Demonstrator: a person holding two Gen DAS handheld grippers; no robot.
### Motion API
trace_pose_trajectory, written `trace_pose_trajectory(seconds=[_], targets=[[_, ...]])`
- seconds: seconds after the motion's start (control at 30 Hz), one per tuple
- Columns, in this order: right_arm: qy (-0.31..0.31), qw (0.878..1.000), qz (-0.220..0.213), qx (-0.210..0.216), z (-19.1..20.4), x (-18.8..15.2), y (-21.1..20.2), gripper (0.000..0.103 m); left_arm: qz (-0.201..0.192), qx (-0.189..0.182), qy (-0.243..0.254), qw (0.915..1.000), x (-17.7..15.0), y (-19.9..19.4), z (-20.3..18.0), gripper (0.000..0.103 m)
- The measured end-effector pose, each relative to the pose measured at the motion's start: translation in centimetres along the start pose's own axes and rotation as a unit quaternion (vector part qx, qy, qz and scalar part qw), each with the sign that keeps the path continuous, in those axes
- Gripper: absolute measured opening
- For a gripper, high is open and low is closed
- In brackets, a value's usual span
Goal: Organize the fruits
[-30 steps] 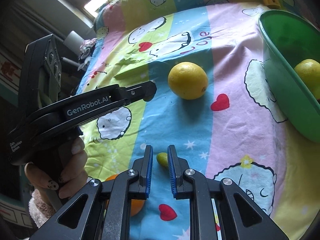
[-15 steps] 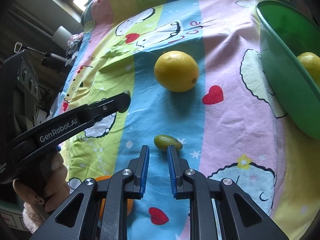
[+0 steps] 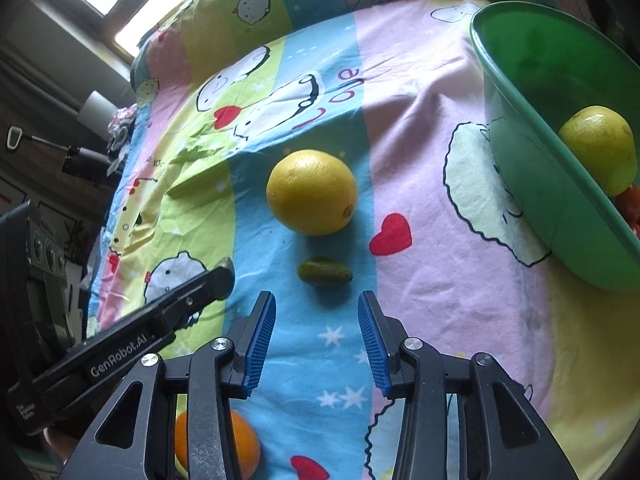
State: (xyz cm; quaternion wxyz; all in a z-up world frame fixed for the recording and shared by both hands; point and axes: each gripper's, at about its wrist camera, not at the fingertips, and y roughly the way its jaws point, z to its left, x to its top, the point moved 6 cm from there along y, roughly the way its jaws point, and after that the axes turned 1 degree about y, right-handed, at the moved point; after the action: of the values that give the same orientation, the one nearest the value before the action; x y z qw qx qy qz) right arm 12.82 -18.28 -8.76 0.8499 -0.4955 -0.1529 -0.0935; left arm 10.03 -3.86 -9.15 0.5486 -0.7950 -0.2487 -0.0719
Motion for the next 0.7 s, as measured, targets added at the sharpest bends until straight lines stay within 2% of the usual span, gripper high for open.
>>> trace_pose_trajectory(seconds=[0.23,0.37,0.7], targets=[[-0.006,0.998,-0.046,-0.04,0.7,1.6,0.4,0.045,0.002,-0.003,-0.011,0.9999,-0.1,-0.3,0.6,0.018],[0.005,0.999,-0.032,-0.032,0.8,1.8,1.4,0.045,0.002,-0.008,-0.013,0.9999,-0.1,-0.5,0.8,0.018],[-0.011,0.998,-0.025,-0.058,1.2,2.1,2.6,0.045,0.004,-0.018,-0.018,0.9997,-0.1,-0.8,1.0,0.018]])
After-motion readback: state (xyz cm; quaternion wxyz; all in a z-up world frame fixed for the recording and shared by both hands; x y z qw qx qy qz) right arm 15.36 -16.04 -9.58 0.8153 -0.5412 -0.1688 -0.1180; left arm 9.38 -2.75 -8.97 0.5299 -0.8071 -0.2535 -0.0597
